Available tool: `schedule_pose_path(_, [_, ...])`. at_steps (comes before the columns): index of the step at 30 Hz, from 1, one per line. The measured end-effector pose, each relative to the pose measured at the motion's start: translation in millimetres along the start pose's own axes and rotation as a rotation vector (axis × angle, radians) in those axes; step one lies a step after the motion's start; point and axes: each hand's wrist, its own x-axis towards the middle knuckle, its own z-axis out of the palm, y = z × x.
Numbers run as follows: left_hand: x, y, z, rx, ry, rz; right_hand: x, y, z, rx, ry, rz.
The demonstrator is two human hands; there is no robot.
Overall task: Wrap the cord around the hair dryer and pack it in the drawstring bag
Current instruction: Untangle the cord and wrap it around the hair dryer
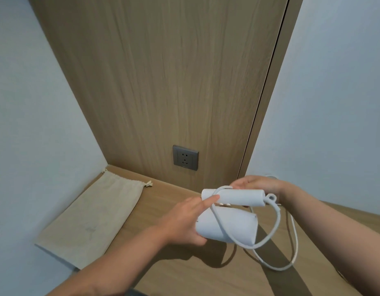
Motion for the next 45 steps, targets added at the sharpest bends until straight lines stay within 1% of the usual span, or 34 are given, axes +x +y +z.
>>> schedule_pose_path(2, [0.7,6.0,2.4,-0.105,0.029,-0.094,2.8,18.9,8.6,0.219,0.102,-0.075])
schedule_pose_path(3, [1.3,6.7,4.4,-0.171,0.041,-0.149,5.1,29.3,14.9,0.285,0.165,-0.114])
schedule_pose_path(4, [2.3,6.0,6.4,-0.242,0.051,-0.209,8.3,39.1,22.2,0.324,0.216,-0.133])
schedule_pose_path(6, [3.8,3.7,7.1,-0.379,0.082,-0.309,13.3,53.2,37.7,0.269,0.309,-0.116])
schedule_pose_path(9, [6.8,-4.3,7.7,-0.487,0.111,-0.399,13.4,62.8,53.6,0.051,0.472,-0.011])
schedule_pose_path(10, [7.2,-6.3,7.0,-0.497,0.117,-0.421,12.6,63.1,58.7,-0.025,0.491,0.016])
schedule_pose_path(14, [7.1,-12.8,6.9,-0.441,0.069,-0.504,5.3,54.4,76.4,-0.428,0.435,0.107])
schedule_pose_path(18, [5.3,-9.8,10.2,-0.255,-0.003,-0.55,-0.7,44.5,86.7,-0.716,0.365,0.115])
schedule_pose_path(21, [7.4,-5.7,11.4,-0.026,-0.026,-0.502,-4.5,42.8,93.7,-0.923,0.306,0.166])
schedule_pose_path(24, [7.2,-3.7,10.9,0.134,-0.04,-0.411,-12.8,33.9,101.9,-1.036,0.231,0.161])
schedule_pose_path(29, [1.2,-3.9,16.4,0.387,-0.022,-0.207,-33.5,-1.7,110.8,-1.118,0.036,0.084])
schedule_pose_path(31, [-0.5,-7.3,20.4,0.429,0.004,-0.106,-39.5,-17.5,107.4,-1.138,-0.015,0.056])
schedule_pose_path(32, [-1.1,-9.1,21.5,0.441,0.008,-0.06,-41.0,-24.2,103.3,-1.146,-0.013,0.043])
schedule_pose_path(34, [-3.3,-9.0,20.8,0.453,-0.037,-0.011,-42.0,-35.2,93.0,-1.187,0.071,-0.005])
schedule_pose_path(38, [-3.9,-9.5,17.5,0.444,-0.002,0.027,-32.8,-43.3,74.2,-1.242,0.381,-0.112])
schedule_pose_path(40, [-3.8,-9.8,13.7,0.455,0.007,0.032,-26.5,-42.5,66.4,-1.223,0.495,-0.139])
schedule_pose_path(42, [-5.8,-10.8,11.7,0.454,0.022,0.032,-19.5,-37.3,57.5,-1.111,0.516,-0.152])
schedule_pose_path(45, [-8.9,-13.3,10.5,0.422,0.032,0.056,-9.1,-27.2,50.0,-0.95,0.478,-0.152])
